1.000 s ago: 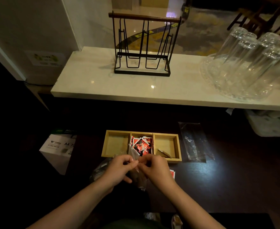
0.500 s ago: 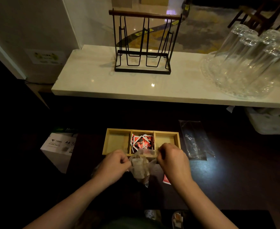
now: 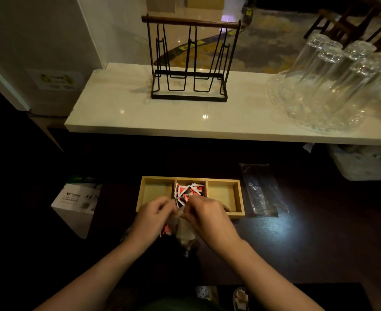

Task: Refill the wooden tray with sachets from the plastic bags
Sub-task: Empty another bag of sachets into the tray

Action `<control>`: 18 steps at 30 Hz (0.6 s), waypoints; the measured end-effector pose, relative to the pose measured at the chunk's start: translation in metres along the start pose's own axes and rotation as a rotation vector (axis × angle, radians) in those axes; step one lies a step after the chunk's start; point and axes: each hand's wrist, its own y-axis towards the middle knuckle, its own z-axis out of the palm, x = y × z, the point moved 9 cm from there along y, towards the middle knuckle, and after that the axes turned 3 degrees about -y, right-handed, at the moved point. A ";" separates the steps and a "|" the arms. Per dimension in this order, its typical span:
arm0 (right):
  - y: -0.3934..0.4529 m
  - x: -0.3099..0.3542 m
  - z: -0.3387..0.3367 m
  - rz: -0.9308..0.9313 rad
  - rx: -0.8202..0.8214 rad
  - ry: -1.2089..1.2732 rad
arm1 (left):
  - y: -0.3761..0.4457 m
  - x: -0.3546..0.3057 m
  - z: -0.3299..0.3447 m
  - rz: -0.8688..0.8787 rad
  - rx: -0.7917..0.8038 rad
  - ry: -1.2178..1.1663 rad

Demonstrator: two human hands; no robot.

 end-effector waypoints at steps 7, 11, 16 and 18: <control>0.026 0.015 -0.086 -0.033 -0.225 0.412 | -0.017 0.070 0.026 -0.645 0.197 -0.681; 0.041 -0.015 -0.099 0.061 -0.241 0.543 | -0.013 0.039 0.026 -0.538 0.231 -0.865; 0.047 -0.056 -0.101 0.097 -0.078 0.335 | 0.015 0.005 -0.026 -0.146 -0.065 -0.248; 0.046 -0.072 -0.097 0.111 -0.049 0.267 | 0.024 -0.014 -0.040 -0.004 -0.135 -0.007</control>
